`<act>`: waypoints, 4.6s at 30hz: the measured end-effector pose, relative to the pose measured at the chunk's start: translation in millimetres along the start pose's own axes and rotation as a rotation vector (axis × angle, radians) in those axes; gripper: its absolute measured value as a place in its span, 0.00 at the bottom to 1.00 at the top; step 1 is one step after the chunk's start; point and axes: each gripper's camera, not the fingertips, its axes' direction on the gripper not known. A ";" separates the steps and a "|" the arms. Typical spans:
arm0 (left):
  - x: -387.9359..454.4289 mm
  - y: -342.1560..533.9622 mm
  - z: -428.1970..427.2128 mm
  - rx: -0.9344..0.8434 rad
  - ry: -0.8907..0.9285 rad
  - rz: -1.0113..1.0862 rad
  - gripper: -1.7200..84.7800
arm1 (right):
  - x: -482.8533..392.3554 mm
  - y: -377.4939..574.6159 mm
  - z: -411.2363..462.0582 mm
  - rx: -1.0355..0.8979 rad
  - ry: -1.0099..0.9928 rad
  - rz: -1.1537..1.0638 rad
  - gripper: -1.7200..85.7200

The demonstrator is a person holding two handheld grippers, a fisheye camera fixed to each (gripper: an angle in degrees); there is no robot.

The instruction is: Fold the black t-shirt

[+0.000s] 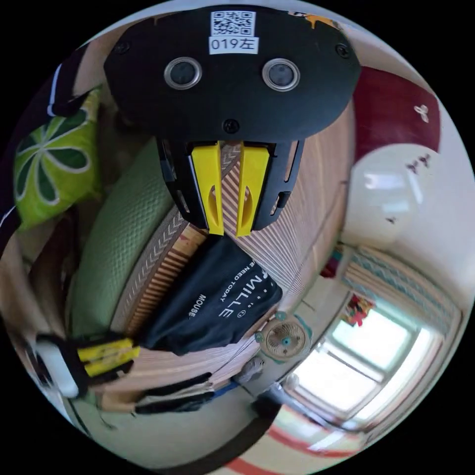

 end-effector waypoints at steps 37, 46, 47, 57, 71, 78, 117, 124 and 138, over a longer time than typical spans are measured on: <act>163.5 -106.5 -42.8 -0.097 -0.030 0.146 0.03 | 6.1 9.0 25.9 0.007 -0.039 0.021 0.01; 151.0 -107.9 -31.5 -0.120 0.030 0.119 0.02 | 23.6 32.5 52.8 0.007 -0.084 0.029 0.01; 147.3 -107.9 -30.1 -0.122 0.045 0.113 0.02 | 26.1 35.9 56.8 0.006 -0.090 0.030 0.01; 120.6 -101.6 -12.2 -0.135 0.109 0.102 0.02 | 31.9 69.0 94.5 0.014 -0.045 0.000 0.02; -6.5 -67.2 8.8 0.004 0.382 -0.319 0.03 | 171.2 174.2 187.5 0.147 -0.441 0.550 0.09; -69.4 -94.0 70.3 0.096 0.581 -0.501 0.03 | 225.1 226.0 299.1 0.158 -0.714 0.839 0.04; -139.4 -151.2 230.3 0.042 0.861 -0.459 0.03 | 276.7 344.1 537.6 0.157 -1.090 1.057 0.01; -145.3 -163.6 235.8 0.048 0.863 -0.468 0.03 | 282.3 358.2 551.9 0.229 -1.116 1.109 0.02; -148.7 -213.3 237.4 0.107 0.862 -0.464 0.03 | 271.8 325.9 564.4 0.175 -1.008 0.952 0.03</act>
